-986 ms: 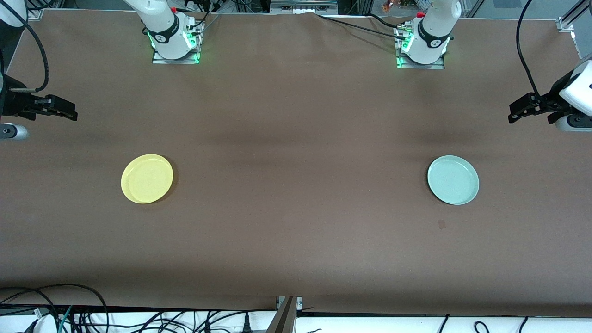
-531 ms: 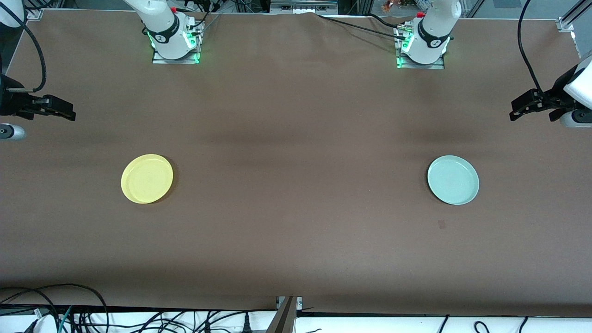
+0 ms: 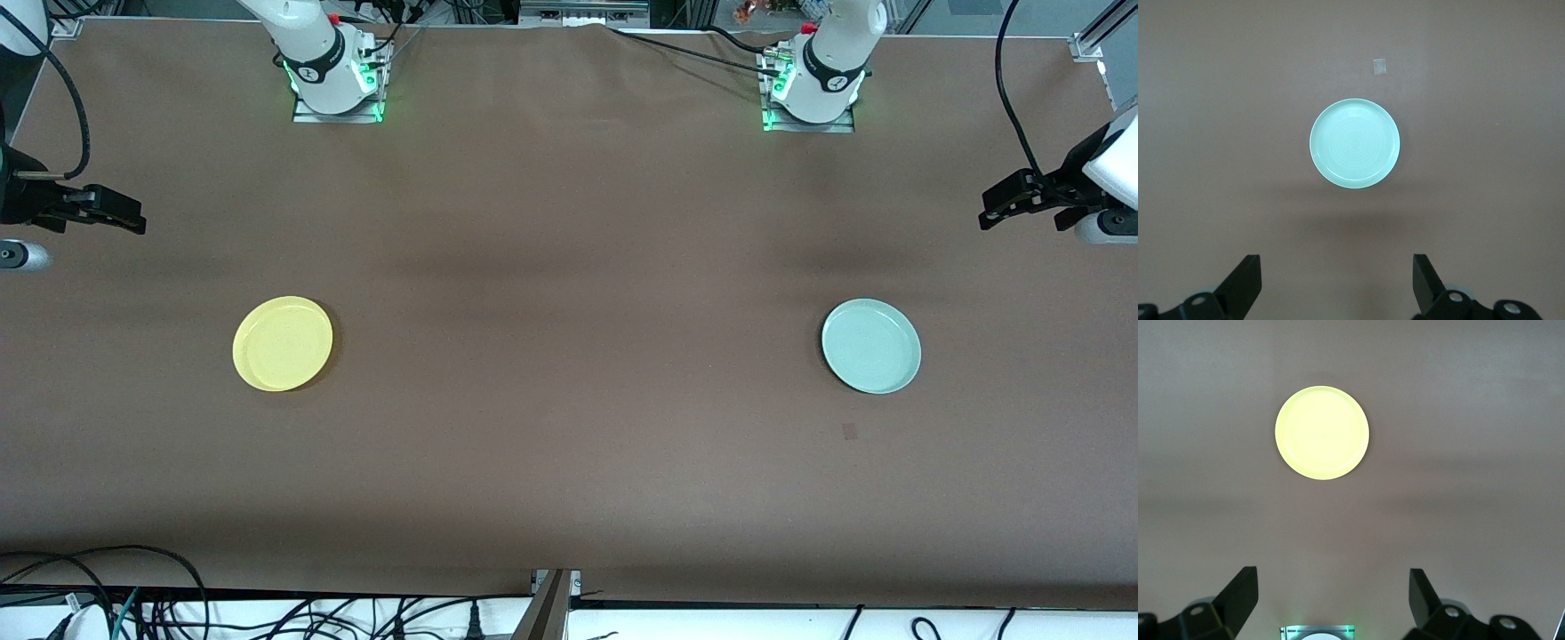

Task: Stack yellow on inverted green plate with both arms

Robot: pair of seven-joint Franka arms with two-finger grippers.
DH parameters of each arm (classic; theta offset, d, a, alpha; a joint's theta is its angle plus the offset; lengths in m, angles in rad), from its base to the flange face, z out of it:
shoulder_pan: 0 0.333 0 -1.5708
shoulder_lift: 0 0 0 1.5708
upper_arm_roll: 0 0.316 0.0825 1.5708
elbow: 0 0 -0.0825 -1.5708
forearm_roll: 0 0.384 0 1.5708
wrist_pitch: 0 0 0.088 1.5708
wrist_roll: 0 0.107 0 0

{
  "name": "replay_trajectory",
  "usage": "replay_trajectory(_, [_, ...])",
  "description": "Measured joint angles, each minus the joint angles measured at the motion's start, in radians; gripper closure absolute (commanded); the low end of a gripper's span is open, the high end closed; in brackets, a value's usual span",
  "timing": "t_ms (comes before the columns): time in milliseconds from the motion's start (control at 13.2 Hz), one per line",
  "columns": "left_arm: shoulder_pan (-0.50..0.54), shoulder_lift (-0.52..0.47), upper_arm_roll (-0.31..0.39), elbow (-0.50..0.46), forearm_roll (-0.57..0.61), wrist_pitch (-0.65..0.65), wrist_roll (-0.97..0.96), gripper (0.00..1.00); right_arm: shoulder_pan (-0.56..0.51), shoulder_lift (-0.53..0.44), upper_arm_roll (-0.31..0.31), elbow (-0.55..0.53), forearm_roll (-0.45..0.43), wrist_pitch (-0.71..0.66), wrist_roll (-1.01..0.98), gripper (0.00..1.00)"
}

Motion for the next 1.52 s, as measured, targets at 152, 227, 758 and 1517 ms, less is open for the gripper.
replay_trajectory(152, [0.000,0.000,0.000,0.000,0.000,-0.002,0.000,0.00,0.000,0.000,-0.001,0.000,0.000,0.000,0.000,0.00])
replay_trajectory(227, [0.000,0.001,0.000,-0.001,0.000,-0.003,0.000,0.00,0.000,0.001,-0.001,0.000,0.000,0.000,0.000,0.00])
replay_trajectory(758, [0.017,0.126,0.006,-0.102,0.037,0.169,0.000,0.00,-0.001,0.004,-0.002,0.000,0.000,0.001,0.000,0.00])
replay_trajectory(1517, [0.122,0.448,0.017,-0.288,0.096,0.630,0.002,0.00,-0.003,0.046,-0.002,0.000,0.000,0.019,0.000,0.00])
